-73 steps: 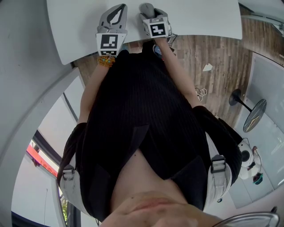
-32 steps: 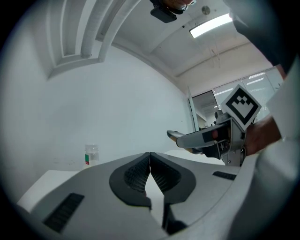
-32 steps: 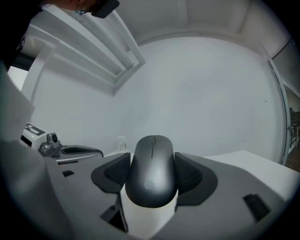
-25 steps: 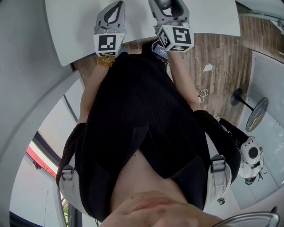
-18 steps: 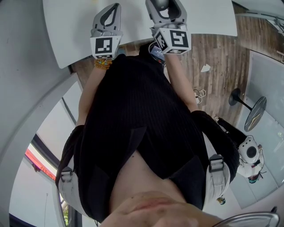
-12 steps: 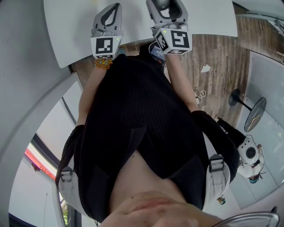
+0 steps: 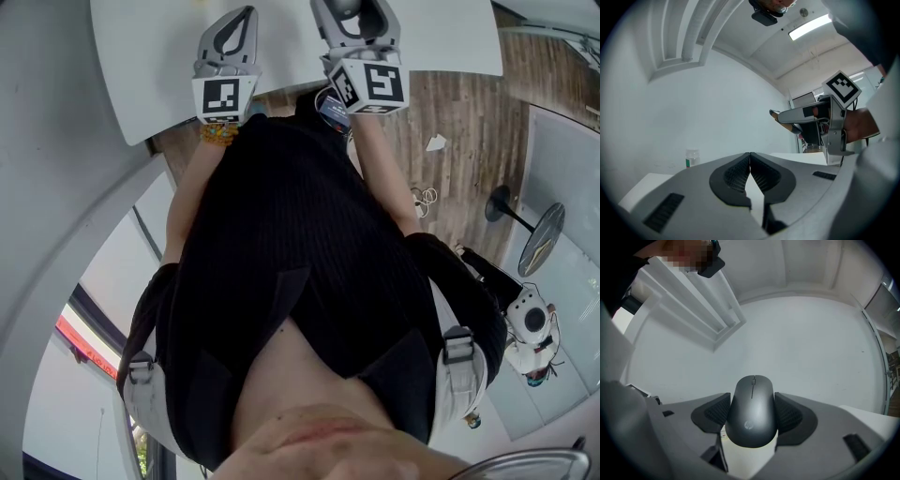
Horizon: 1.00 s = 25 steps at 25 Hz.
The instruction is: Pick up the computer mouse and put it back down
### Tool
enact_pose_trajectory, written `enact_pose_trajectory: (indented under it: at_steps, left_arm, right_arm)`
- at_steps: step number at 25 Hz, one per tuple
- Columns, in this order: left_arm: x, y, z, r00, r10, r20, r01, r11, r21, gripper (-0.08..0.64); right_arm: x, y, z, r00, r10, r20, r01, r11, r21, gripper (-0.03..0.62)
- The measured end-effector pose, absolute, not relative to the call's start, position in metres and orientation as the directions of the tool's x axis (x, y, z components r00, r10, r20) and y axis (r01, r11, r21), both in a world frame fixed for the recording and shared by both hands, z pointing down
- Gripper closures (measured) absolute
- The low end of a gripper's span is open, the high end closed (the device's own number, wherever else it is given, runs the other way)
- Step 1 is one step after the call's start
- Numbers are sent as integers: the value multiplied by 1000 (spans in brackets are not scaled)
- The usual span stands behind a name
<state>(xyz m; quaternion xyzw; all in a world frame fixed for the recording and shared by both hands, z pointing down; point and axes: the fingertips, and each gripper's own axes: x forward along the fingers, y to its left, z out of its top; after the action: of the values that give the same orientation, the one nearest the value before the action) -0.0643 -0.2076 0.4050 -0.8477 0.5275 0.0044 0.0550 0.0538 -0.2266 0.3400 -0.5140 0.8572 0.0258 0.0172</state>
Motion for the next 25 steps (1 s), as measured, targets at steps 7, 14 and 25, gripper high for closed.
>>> enact_pose_trajectory:
  at_steps: [7,14,25]
  left_arm:
    - [-62,-209,405,455,-888,-65,-889,-449,-89,546]
    - [-62,-211,406,453,-889,-64,-890,-447,-88,546]
    - [-67,-213,412,441,-896,-54,-896,-436,-82,546]
  right_arm:
    - [55,-227,335,-461,-885,-62,-887,460,28,311]
    - [56,-232,338,-459,-887,-50,-889,458,29,311]
    - [56,-238,354,-452,-892,-11,-892,452,21,311]
